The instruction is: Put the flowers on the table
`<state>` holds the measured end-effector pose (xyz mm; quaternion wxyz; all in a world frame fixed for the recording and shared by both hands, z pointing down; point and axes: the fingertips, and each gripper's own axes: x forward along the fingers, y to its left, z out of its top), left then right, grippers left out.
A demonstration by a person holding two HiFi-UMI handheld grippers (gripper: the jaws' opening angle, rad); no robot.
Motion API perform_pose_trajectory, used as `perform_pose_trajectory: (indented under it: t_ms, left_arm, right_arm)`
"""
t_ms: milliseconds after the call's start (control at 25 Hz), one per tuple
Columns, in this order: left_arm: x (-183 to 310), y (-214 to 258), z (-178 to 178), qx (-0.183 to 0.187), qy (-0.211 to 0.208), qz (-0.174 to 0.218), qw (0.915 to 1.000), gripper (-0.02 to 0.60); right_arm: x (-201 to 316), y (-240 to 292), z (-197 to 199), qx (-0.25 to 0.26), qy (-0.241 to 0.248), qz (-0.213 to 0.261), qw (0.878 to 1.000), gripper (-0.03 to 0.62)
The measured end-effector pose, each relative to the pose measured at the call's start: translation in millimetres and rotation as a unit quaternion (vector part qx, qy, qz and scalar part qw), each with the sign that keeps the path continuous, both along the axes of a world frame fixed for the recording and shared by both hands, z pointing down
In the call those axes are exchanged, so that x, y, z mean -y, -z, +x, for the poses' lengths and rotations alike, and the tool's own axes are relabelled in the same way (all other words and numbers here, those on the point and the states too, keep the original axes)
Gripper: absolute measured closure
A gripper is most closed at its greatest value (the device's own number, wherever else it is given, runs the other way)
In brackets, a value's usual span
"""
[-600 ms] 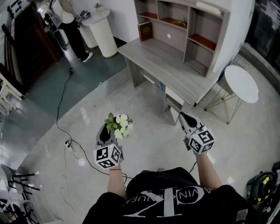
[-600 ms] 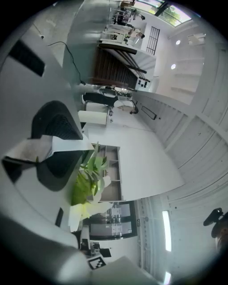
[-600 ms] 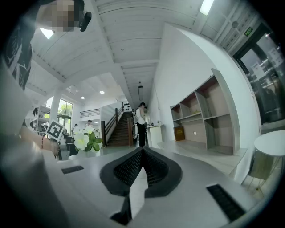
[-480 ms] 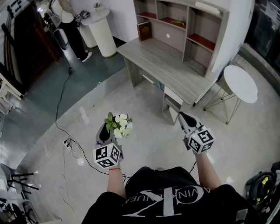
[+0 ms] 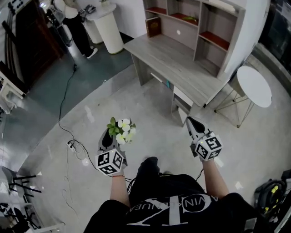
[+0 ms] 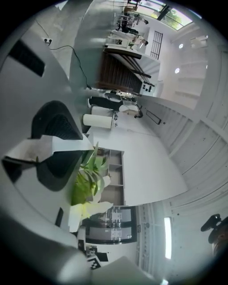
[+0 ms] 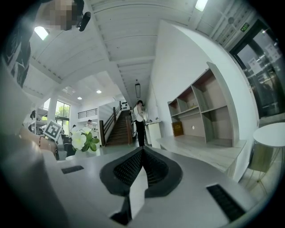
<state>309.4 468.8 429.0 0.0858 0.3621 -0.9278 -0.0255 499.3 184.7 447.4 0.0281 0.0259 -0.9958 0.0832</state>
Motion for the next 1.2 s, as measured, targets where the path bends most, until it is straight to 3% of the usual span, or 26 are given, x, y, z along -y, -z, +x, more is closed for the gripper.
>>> perform_pose_trajectory:
  t_ms: [280,720,1200]
  left_arm:
    - [27.8,-18.1,-52.9,-0.013,-0.014,0.002,0.9998,0.509]
    - [97.2,-12.2,-183.4,-0.023,-0.057,0.016,0.9980,0.511]
    - [121.0,-29.5,-293.7,-0.052,-0.080,0.003,0.9954,0.512]
  right_arm:
    - [28.6,-12.9,-35.5,-0.009,-0.029,-0.003,1.000,0.582]
    - [70.9,-4.7,-149.2,-0.027,-0.055,0.004,0.998,0.583]
    - [80.1,-22.3,-249.0,-0.062,-0.071,-0.009,0.996,0.583]
